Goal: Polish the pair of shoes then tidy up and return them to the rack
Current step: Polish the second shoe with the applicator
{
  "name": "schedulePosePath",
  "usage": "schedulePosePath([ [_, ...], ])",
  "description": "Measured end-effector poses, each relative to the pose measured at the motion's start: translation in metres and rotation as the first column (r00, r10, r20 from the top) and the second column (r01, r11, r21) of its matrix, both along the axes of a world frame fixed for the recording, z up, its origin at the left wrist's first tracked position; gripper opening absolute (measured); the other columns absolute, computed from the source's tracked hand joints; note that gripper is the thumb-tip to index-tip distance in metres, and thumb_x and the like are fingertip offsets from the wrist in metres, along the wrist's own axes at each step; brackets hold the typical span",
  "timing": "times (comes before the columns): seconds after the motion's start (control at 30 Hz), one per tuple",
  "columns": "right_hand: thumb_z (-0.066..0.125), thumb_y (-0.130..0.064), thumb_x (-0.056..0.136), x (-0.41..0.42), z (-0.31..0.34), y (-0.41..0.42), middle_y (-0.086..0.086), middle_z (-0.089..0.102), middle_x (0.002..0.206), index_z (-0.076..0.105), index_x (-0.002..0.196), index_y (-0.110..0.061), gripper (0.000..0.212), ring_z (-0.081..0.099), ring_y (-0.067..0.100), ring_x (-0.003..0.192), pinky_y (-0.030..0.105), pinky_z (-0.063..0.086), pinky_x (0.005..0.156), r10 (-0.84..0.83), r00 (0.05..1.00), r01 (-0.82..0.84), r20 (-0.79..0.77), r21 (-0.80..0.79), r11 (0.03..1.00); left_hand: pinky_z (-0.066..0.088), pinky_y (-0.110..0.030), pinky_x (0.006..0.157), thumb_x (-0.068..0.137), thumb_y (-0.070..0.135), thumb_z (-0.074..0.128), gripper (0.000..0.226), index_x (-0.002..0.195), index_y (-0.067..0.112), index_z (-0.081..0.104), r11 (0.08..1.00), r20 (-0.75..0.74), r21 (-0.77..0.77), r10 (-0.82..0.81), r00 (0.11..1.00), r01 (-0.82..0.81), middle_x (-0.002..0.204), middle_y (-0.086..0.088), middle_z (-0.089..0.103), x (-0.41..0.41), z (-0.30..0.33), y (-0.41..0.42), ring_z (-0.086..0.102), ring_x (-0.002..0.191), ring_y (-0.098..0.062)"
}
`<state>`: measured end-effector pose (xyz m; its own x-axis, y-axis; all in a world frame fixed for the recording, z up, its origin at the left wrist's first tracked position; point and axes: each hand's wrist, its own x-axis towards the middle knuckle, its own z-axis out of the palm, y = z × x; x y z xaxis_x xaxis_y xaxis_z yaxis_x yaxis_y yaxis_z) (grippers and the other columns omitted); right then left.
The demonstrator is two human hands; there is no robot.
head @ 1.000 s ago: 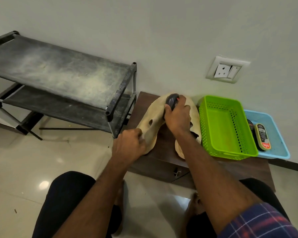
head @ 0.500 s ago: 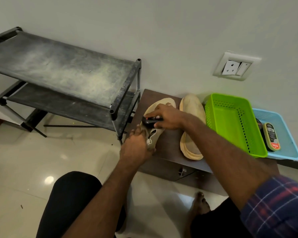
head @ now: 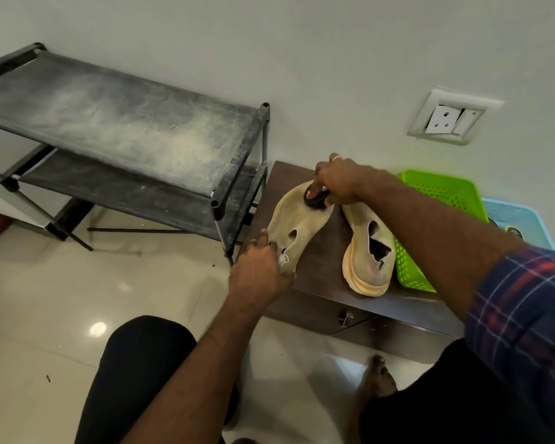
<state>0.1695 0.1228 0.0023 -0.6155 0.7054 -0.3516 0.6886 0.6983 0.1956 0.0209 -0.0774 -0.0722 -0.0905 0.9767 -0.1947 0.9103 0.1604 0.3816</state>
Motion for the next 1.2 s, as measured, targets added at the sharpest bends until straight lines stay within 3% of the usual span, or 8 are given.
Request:
schedulePosePath([
  [0.07,0.071,-0.029,0.086,0.001,0.001,0.001,0.006,0.054,0.124,0.063,0.129,-0.032,0.043,0.045,0.029,0.113,0.040,0.048,0.088,-0.070,0.994,0.076,-0.082,0.075,0.994,0.045,-0.045,0.103,0.081,0.058,0.068,0.075,0.140,0.016,0.049,1.000,-0.004,0.004,0.008,1.000,-0.008,0.163,-0.005,0.025,0.000,0.000,0.000,0.043,0.136,-0.030],
  [0.17,0.071,-0.034,0.086,-0.003,-0.016,-0.025,0.004,0.058,0.121,0.061,0.130,-0.039,0.045,0.050,0.026,0.113,0.040,0.042,0.098,-0.088,0.955,0.057,-0.284,-0.115,0.992,0.046,-0.045,0.100,0.079,0.059,0.069,0.074,0.137,0.016,0.050,1.000,-0.001,0.006,0.013,1.000,-0.013,0.163,-0.005,0.025,0.000,0.000,0.001,0.045,0.135,-0.030],
  [0.23,0.069,-0.039,0.087,0.001,-0.028,-0.039,0.004,0.058,0.125,0.057,0.130,-0.043,0.045,0.053,0.027,0.115,0.042,0.043,0.099,-0.129,0.950,0.087,-0.285,-0.156,0.984,0.046,-0.045,0.100,0.079,0.059,0.069,0.074,0.135,0.016,0.051,1.000,-0.001,0.019,0.011,1.000,-0.011,0.162,-0.006,0.026,0.000,-0.002,0.001,0.045,0.134,-0.030],
  [0.37,0.062,-0.035,0.090,0.009,-0.037,-0.048,0.010,0.057,0.123,0.054,0.131,-0.036,0.042,0.051,0.034,0.113,0.043,0.043,0.091,-0.278,0.905,0.356,-0.322,0.216,0.909,0.046,-0.044,0.100,0.078,0.060,0.070,0.074,0.136,0.017,0.052,0.998,0.009,0.050,0.026,1.000,-0.026,0.161,-0.005,0.029,0.000,-0.004,0.000,0.046,0.133,-0.031],
  [0.63,0.067,-0.046,0.084,0.001,-0.045,-0.096,0.008,0.062,0.117,0.050,0.129,-0.027,0.052,0.060,0.033,0.100,0.041,0.050,0.083,-0.351,0.615,0.539,-0.706,0.051,0.841,0.054,-0.043,0.090,0.071,0.062,0.076,0.077,0.128,0.015,0.055,0.980,0.223,0.118,0.130,0.966,-0.159,0.137,-0.006,0.051,0.013,0.006,0.014,0.059,0.117,-0.032],
  [0.77,0.069,-0.045,0.082,0.015,-0.037,-0.118,0.010,0.062,0.107,0.051,0.124,-0.019,0.053,0.060,0.035,0.093,0.041,0.048,0.077,-0.359,0.545,0.593,-0.758,0.045,0.804,0.053,-0.040,0.095,0.073,0.041,0.084,0.069,0.129,0.013,0.055,0.991,0.411,0.115,0.011,0.912,-0.064,0.130,-0.008,0.059,0.033,0.016,0.023,0.060,0.116,-0.030],
  [0.87,0.069,-0.044,0.082,0.028,-0.030,-0.128,0.011,0.061,0.108,0.052,0.122,-0.017,0.051,0.059,0.034,0.093,0.041,0.047,0.078,-0.341,0.529,0.594,-0.777,0.052,0.803,0.055,-0.043,0.091,0.085,0.032,0.073,0.048,0.127,0.014,0.059,0.989,0.382,0.149,-0.067,0.922,0.010,0.125,-0.015,0.058,0.040,0.010,0.023,0.060,0.114,-0.037],
  [1.2,0.062,-0.047,0.091,0.059,-0.026,-0.143,0.014,0.067,0.109,0.049,0.131,-0.014,0.054,0.062,0.036,0.095,0.042,0.043,0.089,-0.386,0.486,0.624,-0.784,0.003,0.781,0.044,-0.041,0.104,0.083,0.016,0.075,0.050,0.130,0.009,0.061,0.968,0.333,0.219,-0.192,0.923,0.123,0.131,-0.013,0.062,0.043,0.012,0.012,0.046,0.131,-0.041],
])
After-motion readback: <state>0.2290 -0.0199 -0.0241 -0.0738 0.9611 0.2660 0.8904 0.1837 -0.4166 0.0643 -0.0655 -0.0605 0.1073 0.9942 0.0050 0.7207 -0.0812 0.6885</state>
